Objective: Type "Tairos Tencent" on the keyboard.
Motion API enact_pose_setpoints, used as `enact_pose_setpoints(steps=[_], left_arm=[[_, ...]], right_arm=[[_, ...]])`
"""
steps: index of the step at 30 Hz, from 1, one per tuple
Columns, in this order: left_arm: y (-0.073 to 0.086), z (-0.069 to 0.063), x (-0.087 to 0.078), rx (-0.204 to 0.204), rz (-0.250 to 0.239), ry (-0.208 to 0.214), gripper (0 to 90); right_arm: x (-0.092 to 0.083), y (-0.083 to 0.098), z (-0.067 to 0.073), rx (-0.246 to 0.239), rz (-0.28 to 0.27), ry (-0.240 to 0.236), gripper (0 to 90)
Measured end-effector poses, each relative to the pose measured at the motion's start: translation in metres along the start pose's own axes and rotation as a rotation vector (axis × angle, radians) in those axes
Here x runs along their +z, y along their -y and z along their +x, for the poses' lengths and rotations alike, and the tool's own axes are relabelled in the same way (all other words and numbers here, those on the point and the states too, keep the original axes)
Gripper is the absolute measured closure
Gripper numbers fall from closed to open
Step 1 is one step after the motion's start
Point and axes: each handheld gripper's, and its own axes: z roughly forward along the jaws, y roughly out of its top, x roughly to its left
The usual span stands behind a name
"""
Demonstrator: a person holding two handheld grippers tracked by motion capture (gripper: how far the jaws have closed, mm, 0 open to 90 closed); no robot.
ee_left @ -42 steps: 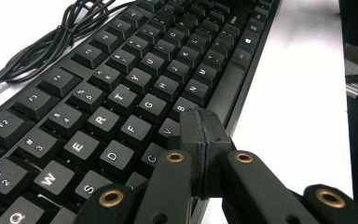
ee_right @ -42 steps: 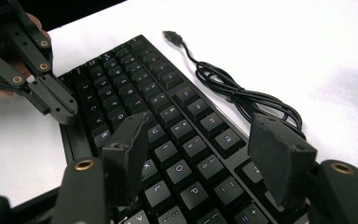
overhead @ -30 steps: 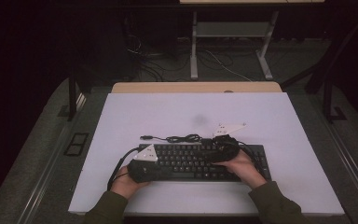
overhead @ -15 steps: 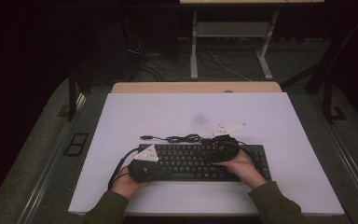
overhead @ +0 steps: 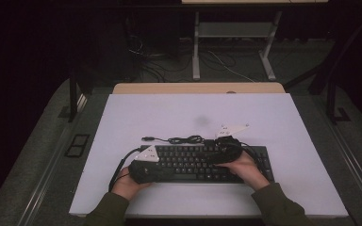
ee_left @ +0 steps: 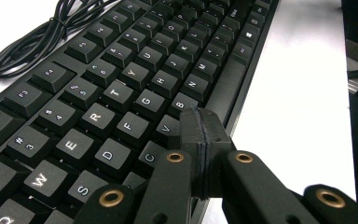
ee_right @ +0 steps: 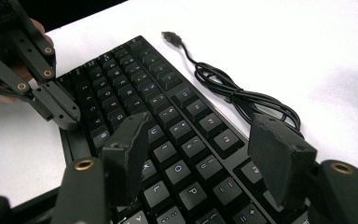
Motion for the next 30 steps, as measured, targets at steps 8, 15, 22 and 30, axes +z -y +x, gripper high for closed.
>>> enact_pose_setpoints(steps=[8,15,22,30], left_arm=[[-0.0011,0.0015,-0.0036,-0.012,-0.018,-0.01,87.7],[-0.0023,0.004,-0.0054,-0.035,-0.032,-0.037,78.0],[-0.004,0.0054,-0.0042,-0.051,-0.053,-0.063,59.9],[-0.0056,0.0077,-0.0029,-0.075,-0.073,-0.075,41.9]], right_arm=[[-0.0001,0.0,-0.0001,0.0,-0.001,0.0,37.5],[-0.0008,0.0001,0.0,-0.002,0.004,0.002,39.0],[-0.0017,0.0023,-0.0011,0.005,0.024,-0.002,46.1],[-0.0042,0.006,-0.0004,0.004,0.051,-0.035,59.0]])
